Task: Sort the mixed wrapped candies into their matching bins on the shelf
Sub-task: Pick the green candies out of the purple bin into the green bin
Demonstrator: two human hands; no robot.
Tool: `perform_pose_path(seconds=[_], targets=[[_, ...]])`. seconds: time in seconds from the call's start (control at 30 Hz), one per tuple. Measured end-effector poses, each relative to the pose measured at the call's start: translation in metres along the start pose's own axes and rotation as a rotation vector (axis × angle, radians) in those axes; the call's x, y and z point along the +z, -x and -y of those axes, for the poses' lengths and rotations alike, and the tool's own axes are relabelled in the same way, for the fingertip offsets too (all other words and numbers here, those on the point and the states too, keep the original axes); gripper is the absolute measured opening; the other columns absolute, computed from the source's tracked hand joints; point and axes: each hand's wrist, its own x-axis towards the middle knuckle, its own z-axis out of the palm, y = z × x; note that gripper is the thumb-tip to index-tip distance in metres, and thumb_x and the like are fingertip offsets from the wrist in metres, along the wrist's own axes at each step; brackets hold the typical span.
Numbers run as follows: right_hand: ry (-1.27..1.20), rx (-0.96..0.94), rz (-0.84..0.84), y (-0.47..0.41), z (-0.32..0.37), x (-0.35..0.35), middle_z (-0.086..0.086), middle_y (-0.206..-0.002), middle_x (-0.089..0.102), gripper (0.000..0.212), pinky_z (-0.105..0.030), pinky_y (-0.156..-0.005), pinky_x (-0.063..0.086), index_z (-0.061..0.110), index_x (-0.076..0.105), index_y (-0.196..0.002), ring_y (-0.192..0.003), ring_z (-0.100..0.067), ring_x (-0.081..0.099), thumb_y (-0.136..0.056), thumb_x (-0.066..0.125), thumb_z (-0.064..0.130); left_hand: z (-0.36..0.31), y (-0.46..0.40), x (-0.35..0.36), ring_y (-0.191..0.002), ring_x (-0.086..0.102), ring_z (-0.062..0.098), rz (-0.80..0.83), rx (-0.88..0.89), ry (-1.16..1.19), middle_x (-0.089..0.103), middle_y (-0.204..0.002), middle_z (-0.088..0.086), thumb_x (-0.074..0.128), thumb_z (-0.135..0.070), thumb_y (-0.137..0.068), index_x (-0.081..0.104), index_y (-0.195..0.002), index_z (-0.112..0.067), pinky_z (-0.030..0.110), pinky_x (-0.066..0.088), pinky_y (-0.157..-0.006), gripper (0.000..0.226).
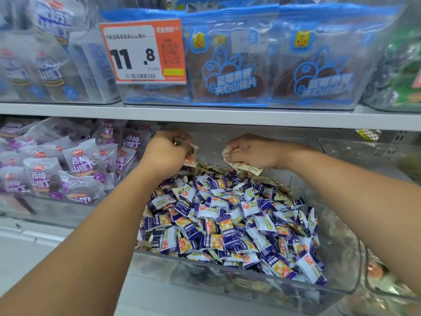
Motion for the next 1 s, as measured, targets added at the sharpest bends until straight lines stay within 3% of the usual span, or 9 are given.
perform_pose_path(seconds=[0.13, 0.3, 0.4, 0.5, 0.6, 0.7, 0.77, 0.9, 1.0], targets=[[-0.026, 0.063, 0.057, 0.015, 0.007, -0.003, 0.004, -0.092, 0.067, 0.02, -0.032, -0.076, 0.042, 0.026, 0.067, -0.101, -0.081, -0.014, 0.057, -0.093, 0.065, 0.043, -0.017, 0.022, -0.005, -0.05, 0.044, 0.017, 0.154, -0.139, 0.195, 0.06, -0.071, 0.004, 0.048, -0.012, -0.099, 0.069, -0.098, -0.017, 0.018, 0.027, -0.04, 0.021], [0.13, 0.065, 0.142, 0.06, 0.028, -0.005, 0.007, -0.071, 0.055, 0.036, -0.028, -0.063, 0.034, 0.011, 0.065, -0.095, -0.065, -0.01, 0.047, -0.09, 0.067, 0.047, -0.03, 0.05, 0.006, -0.049, 0.042, 0.013, 0.469, -0.195, 0.253, 0.051, -0.065, 0.004, 0.048, -0.012, -0.1, 0.072, -0.099, -0.019, 0.019, 0.022, -0.04, 0.025], [0.071, 0.052, 0.111, 0.099, 0.037, -0.011, 0.013, -0.056, 0.048, 0.025, -0.023, -0.051, 0.028, 0.007, 0.065, -0.095, -0.05, -0.003, 0.038, -0.093, 0.068, 0.032, -0.047, 0.065, 0.018, -0.041, 0.043, 0.009, 0.629, -0.141, 0.26, 0.056, -0.057, 0.0, 0.054, -0.012, -0.098, 0.072, -0.1, -0.017, 0.014, 0.022, -0.034, 0.019], [-0.011, 0.072, 0.022, 0.15, 0.044, -0.026, 0.008, -0.056, 0.046, 0.021, -0.023, -0.049, 0.024, 0.008, 0.066, -0.098, -0.05, -0.006, 0.034, -0.094, 0.066, 0.029, -0.067, 0.075, 0.035, -0.041, 0.04, 0.012, 0.718, -0.079, 0.277, 0.055, -0.057, 0.002, 0.062, -0.016, -0.095, 0.072, -0.097, -0.02, 0.015, 0.02, -0.034, 0.011], [-0.115, 0.072, -0.153, 0.201, 0.046, -0.046, 0.013, -0.056, 0.052, 0.021, -0.016, -0.049, 0.031, 0.004, 0.064, -0.097, -0.05, -0.001, 0.04, -0.095, 0.063, 0.024, -0.093, 0.087, 0.058, -0.036, 0.04, 0.008, 0.733, -0.007, 0.291, 0.055, -0.053, -0.003, 0.064, -0.015, -0.094, 0.07, -0.095, -0.019, 0.015, 0.023, -0.032, 0.008], [-0.288, 0.179, -0.418, 0.241, 0.028, -0.068, -0.006, -0.067, 0.052, 0.032, -0.025, -0.047, 0.037, -0.002, 0.06, -0.095, -0.056, -0.018, 0.045, -0.092, 0.068, 0.029, -0.124, 0.101, 0.087, -0.039, 0.044, 0.012, 0.714, 0.082, 0.357, 0.059, -0.056, -0.002, 0.066, -0.016, -0.093, 0.07, -0.091, -0.022, 0.014, 0.027, -0.034, 0.007], [-0.288, 0.35, -0.484, 0.257, 0.007, -0.073, -0.013, -0.076, 0.049, 0.041, -0.027, -0.052, 0.035, -0.004, 0.057, -0.094, -0.06, -0.024, 0.041, -0.091, 0.07, 0.035, -0.14, 0.109, 0.108, -0.051, 0.045, 0.02, 0.669, 0.168, 0.384, 0.062, -0.061, -0.001, 0.068, -0.019, -0.091, 0.07, -0.088, -0.025, 0.019, 0.031, -0.039, 0.007], [-0.418, 0.65, -0.546, 0.27, -0.032, -0.065, -0.015, -0.079, 0.056, 0.044, -0.025, -0.045, 0.037, -0.006, 0.061, -0.113, -0.048, -0.018, 0.047, -0.091, 0.07, 0.031, -0.159, 0.12, 0.148, -0.04, 0.044, 0.002, 0.589, 0.324, 0.316, 0.056, -0.06, -0.012, 0.067, -0.016, -0.092, 0.069, -0.091, -0.02, 0.016, 0.036, -0.042, 0.004], [-0.594, 0.668, -0.64, 0.273, -0.044, -0.07, -0.01, -0.088, 0.057, 0.032, -0.027, -0.043, 0.047, -0.002, 0.055, -0.116, -0.044, -0.017, 0.055, -0.095, 0.066, 0.02, -0.163, 0.124, 0.171, -0.04, 0.047, -0.004, 0.574, 0.415, 0.231, 0.059, -0.065, -0.01, 0.065, -0.015, -0.094, 0.067, -0.092, -0.018, 0.018, 0.037, -0.047, 0.005]])
